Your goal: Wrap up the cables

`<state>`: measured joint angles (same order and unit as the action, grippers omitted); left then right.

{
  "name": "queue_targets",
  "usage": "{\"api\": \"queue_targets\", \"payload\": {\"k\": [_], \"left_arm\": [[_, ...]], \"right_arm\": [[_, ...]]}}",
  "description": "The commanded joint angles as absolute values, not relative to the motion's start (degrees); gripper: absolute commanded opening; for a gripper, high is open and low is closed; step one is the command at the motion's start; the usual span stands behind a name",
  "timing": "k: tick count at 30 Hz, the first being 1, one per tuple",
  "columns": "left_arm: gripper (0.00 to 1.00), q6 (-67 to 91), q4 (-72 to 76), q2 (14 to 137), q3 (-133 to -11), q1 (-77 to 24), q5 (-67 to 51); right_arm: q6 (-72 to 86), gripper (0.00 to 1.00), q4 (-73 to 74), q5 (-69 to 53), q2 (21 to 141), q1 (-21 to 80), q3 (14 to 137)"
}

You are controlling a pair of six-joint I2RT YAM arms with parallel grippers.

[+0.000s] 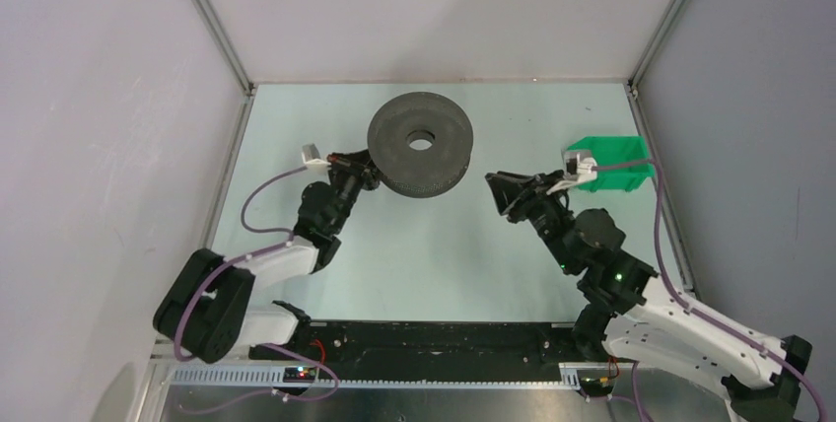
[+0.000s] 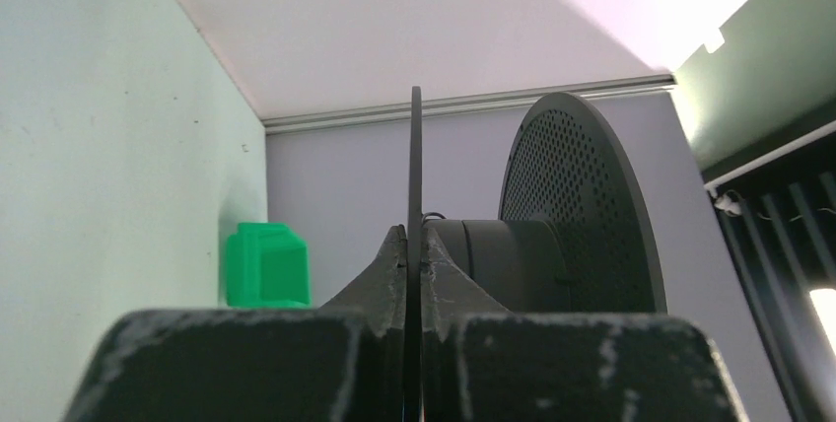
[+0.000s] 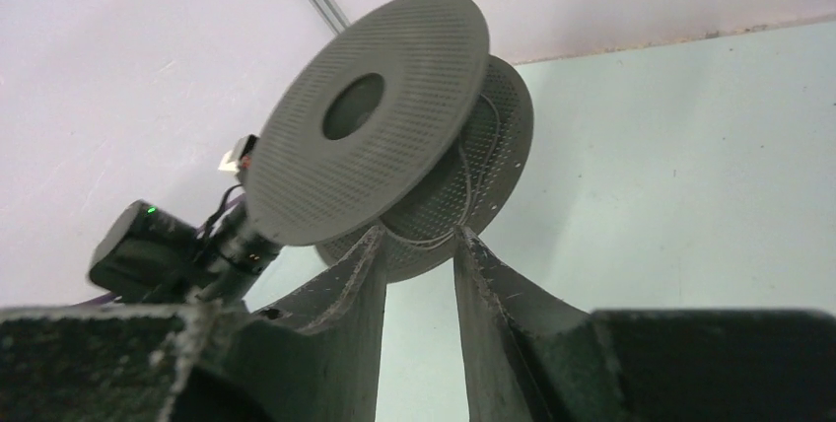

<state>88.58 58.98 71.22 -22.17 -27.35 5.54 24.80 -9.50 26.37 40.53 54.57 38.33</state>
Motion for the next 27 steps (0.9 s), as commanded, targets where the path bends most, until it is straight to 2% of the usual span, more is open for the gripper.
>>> {"api": "queue_targets", "payload": {"k": [1,7,11,15,21,27], "left_arm": [[0.00,86.9,66.6,75.6,-27.3,-27.0,3.7],[0.00,86.5,69.5,86.1,-30.2,-25.3,1.2],[0.00,86.4,72.9,93.4,-32.7,-23.7,-0.3],[0.00,86.1,75.6,100.7,-35.2,-21.8,-2.8],[0.00,85.7,77.7,107.8,-37.8,-19.5,-4.7],[0.00,85.5,77.8,112.7,-40.6,-17.8,-6.7]], "right_arm": [[23.5,0.36,-4.1,26.5,33.5,54.4,37.8],[22.6,0.46,3.5,26.2,27.2,54.4,37.7],[22.7,0.61,6.7,27.0,24.4,54.4,37.0],[22.7,0.82,9.1,27.7,22.1,54.4,36.6],[22.9,0.98,11.1,29.0,20.0,54.4,36.2],[22.7,1.00,11.9,29.4,20.1,54.4,36.2]]}}
